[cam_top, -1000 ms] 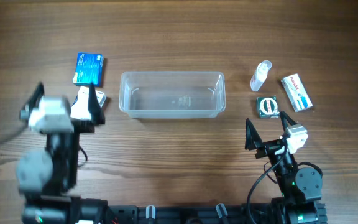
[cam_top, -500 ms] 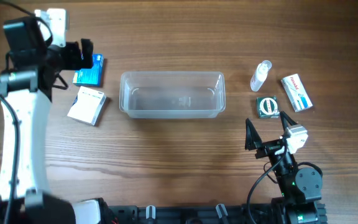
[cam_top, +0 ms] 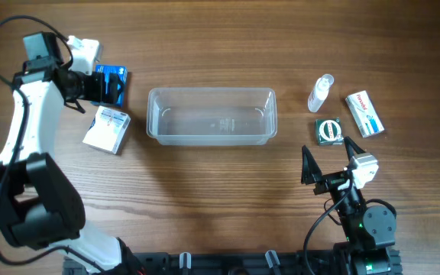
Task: Pack container
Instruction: 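Grasp the blue VapoDrops box with the left gripper and lift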
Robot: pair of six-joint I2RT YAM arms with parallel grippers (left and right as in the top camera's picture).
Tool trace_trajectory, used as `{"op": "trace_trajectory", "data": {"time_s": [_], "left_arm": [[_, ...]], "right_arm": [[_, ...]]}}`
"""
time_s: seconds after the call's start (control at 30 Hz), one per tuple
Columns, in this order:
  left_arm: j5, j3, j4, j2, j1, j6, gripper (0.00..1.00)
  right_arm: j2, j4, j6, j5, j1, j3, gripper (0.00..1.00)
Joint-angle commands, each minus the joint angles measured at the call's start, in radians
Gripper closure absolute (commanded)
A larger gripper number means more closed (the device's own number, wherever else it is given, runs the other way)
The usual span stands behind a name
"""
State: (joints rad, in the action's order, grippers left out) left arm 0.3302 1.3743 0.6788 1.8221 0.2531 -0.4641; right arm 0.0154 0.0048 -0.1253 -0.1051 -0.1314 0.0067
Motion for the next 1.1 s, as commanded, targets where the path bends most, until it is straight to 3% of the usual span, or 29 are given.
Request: {"op": "trace_trajectory", "data": {"time_s": [0.0, 0.4, 0.83, 1.07], "left_arm": [[-0.018, 0.019, -0.04, 0.039, -0.002, -0.056, 0.0], [-0.097, 0.019, -0.19, 0.126, -0.003, -0.017, 0.0], [-0.062, 0.019, -0.275, 0.317, -0.009, -0.019, 0.0], [-0.062, 0.019, -0.309, 0.323, -0.009, -0.023, 0.0]], "right_arm": [[-0.004, 0.004, 0.018, -0.016, 0.006, -0.002, 0.0], [-0.004, 0.004, 0.018, -0.016, 0.006, -0.002, 0.0], [-0.004, 0.004, 0.018, -0.016, 0.006, -0.002, 0.0], [-0.004, 0.004, 0.018, -0.016, 0.006, -0.002, 0.0]]}}
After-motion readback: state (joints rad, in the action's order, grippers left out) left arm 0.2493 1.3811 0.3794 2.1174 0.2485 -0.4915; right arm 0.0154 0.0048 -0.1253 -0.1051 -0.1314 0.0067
